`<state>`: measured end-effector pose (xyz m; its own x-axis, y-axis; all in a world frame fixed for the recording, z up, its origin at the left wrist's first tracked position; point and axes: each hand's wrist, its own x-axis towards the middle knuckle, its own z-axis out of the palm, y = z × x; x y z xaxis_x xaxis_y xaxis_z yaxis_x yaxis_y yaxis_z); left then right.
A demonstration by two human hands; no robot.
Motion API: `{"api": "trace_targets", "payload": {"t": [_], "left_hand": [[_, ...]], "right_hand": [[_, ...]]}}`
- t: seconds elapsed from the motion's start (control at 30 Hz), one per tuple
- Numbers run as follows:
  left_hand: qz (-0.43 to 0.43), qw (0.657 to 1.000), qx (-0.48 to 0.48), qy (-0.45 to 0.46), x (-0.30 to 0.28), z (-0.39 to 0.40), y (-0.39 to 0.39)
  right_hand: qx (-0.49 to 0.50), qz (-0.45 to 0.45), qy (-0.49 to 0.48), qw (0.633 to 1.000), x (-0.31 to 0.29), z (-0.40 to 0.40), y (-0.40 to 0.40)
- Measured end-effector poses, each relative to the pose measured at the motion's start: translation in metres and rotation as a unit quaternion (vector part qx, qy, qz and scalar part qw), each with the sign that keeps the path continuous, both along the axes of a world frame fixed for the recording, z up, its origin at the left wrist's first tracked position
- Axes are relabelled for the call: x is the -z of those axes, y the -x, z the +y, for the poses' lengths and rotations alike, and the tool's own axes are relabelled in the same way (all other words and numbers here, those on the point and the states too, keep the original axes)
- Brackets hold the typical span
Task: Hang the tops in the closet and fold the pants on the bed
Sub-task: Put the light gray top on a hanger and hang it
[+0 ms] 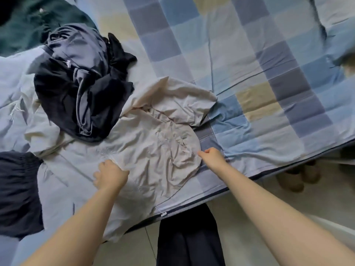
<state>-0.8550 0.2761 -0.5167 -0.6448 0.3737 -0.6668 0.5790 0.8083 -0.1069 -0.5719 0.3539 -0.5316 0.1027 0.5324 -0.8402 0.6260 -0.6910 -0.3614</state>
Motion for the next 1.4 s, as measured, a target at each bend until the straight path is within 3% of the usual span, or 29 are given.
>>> {"api": "trace_targets", "payload": {"t": [0.1, 0.2, 0.4, 0.57, 0.7, 0.8, 0.9, 1.0, 1.1, 1.17, 1.23, 1.3, 1.4], "left_hand": [[0.061, 0.986, -0.155, -0.020, 0.029, -0.007, 0.020], [0.068, 0.953, -0.289, -0.063, 0.053, -0.017, 0.044], [0.095, 0.930, -0.298, -0.196, 0.072, -0.034, 0.057], [-0.009, 0.897, -0.304, -0.320, 0.045, -0.008, 0.025], [-0.110, 0.877, -0.299, -0.359, 0.008, 0.016, -0.029], [-0.245, 0.856, -0.306, -0.337, -0.021, 0.024, -0.074], [-0.361, 0.811, -0.337, -0.312, -0.051, 0.027, -0.106], [-0.425, 0.764, -0.357, -0.329, -0.092, 0.029, -0.124], [-0.468, 0.755, -0.313, -0.335, -0.143, 0.030, -0.133], [-0.489, 0.761, -0.261, -0.336, -0.179, 0.029, -0.137], [-0.504, 0.775, -0.183, -0.334, -0.214, 0.029, -0.141], [-0.506, 0.793, -0.099, -0.324, -0.241, 0.030, -0.149], [-0.529, 0.794, 0.019, -0.299, -0.295, 0.028, -0.166]], "right_hand": [[-0.004, -0.003, 0.021, 1.000, 0.045, 0.017, 0.013], [0.011, -0.002, 0.005, 1.000, 0.072, 0.029, 0.023], [-0.015, 0.079, 0.035, 0.996, 0.098, 0.019, 0.061], [-0.064, 0.188, -0.058, 0.978, 0.064, -0.002, 0.092], [-0.035, 0.191, -0.091, 0.977, 0.028, -0.012, 0.054], [-0.014, 0.133, -0.103, 0.986, 0.012, -0.017, -0.003], [-0.088, 0.019, -0.042, 0.995, 0.001, -0.025, -0.062], [-0.191, -0.047, 0.069, 0.978, -0.022, -0.031, -0.103], [-0.240, -0.099, 0.079, 0.963, -0.064, -0.018, -0.109], [-0.169, -0.100, 0.012, 0.981, -0.101, 0.000, -0.100], [-0.003, -0.011, -0.003, 1.000, -0.142, 0.021, -0.083], [0.163, 0.132, 0.085, 0.974, -0.177, 0.039, -0.065], [0.182, 0.262, 0.172, 0.932, -0.243, 0.053, -0.052]]}}
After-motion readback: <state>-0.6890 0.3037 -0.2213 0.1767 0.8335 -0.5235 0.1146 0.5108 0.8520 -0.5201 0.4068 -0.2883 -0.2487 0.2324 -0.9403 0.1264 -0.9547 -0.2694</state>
